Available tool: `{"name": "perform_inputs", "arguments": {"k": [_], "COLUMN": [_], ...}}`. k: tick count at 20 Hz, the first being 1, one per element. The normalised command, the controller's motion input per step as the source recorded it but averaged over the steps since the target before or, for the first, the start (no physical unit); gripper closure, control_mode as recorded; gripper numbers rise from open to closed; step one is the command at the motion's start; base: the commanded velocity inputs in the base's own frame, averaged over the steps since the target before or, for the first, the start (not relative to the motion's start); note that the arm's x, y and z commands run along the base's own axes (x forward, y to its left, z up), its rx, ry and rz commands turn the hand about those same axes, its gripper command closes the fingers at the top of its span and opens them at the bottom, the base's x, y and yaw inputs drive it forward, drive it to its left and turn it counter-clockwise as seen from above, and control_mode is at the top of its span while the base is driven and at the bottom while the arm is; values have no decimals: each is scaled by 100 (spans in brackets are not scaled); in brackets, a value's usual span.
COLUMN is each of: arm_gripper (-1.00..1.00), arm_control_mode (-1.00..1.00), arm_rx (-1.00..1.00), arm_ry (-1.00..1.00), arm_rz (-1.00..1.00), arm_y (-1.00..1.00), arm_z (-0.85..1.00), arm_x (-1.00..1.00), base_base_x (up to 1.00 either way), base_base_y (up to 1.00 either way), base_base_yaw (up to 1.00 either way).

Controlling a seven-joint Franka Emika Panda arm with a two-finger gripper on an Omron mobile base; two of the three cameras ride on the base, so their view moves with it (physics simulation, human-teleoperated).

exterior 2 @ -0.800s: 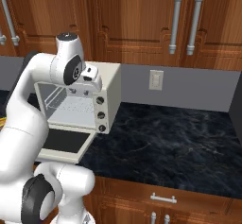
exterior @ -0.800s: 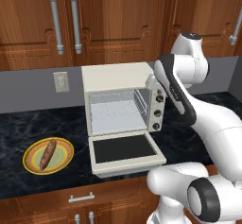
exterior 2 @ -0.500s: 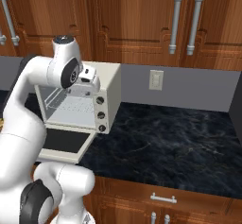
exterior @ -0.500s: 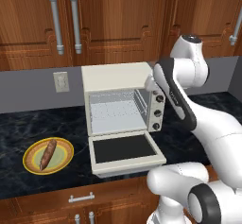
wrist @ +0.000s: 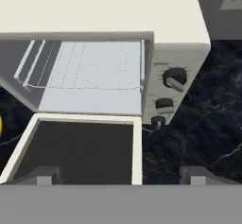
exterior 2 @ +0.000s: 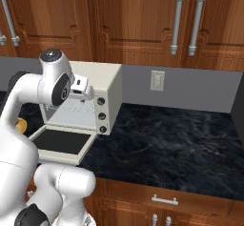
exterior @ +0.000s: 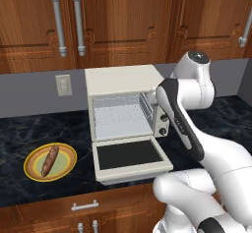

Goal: Pull the toaster oven rack outwards. Pick up the baguette from the plate and place it on the toaster oven rack. Close the toaster oven door fully and set the temperature to the lowest setting.

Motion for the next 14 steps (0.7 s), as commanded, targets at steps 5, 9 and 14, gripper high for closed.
{"name": "perform_inputs", "arguments": {"k": [5, 9, 14], "arm_gripper": [-100, -100, -100], "arm_control_mode": [-100, -100, -100], "arm_rx": [0, 0, 0], "arm_ry": [-2, 0, 0], "arm_rz": [-1, -3, -4], "arm_y": [28, 32, 25], "arm_z": [-13, -18, -19], "arm_x": [-7, 0, 0], "base_base_x": [0, 0, 0], "base_base_y": [0, 0, 0], "base_base_yaw": [0, 0, 0]}}
